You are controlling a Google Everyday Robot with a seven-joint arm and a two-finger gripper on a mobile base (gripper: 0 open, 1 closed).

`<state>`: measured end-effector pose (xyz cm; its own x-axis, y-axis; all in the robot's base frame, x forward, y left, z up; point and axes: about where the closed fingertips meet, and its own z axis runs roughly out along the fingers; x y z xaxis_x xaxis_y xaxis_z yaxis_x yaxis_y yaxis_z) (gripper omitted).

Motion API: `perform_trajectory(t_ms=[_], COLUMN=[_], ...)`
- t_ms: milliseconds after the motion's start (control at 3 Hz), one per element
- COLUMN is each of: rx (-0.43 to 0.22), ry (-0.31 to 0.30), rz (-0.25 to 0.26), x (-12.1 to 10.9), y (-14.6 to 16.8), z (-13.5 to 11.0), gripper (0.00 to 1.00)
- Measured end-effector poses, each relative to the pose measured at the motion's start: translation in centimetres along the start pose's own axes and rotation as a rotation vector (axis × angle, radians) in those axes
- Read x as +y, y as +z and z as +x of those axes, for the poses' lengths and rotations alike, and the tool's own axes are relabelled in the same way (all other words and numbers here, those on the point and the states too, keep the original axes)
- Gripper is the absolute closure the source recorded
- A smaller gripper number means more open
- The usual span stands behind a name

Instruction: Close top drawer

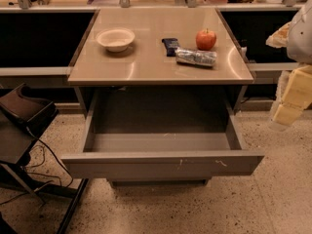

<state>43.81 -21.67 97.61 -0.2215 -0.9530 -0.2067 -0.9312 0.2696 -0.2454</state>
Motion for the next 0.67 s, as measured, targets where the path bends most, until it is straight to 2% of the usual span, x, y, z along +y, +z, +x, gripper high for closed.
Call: perform_trajectory(t_ms=[333,667], rx=[0.0,-0.009], ry=[0.0,-0.025], rz=[0.0,-0.018], x=[0.0,1.1], y=[0.0,2.1], z=[0.0,-0.5], gripper=[0.0,0.0])
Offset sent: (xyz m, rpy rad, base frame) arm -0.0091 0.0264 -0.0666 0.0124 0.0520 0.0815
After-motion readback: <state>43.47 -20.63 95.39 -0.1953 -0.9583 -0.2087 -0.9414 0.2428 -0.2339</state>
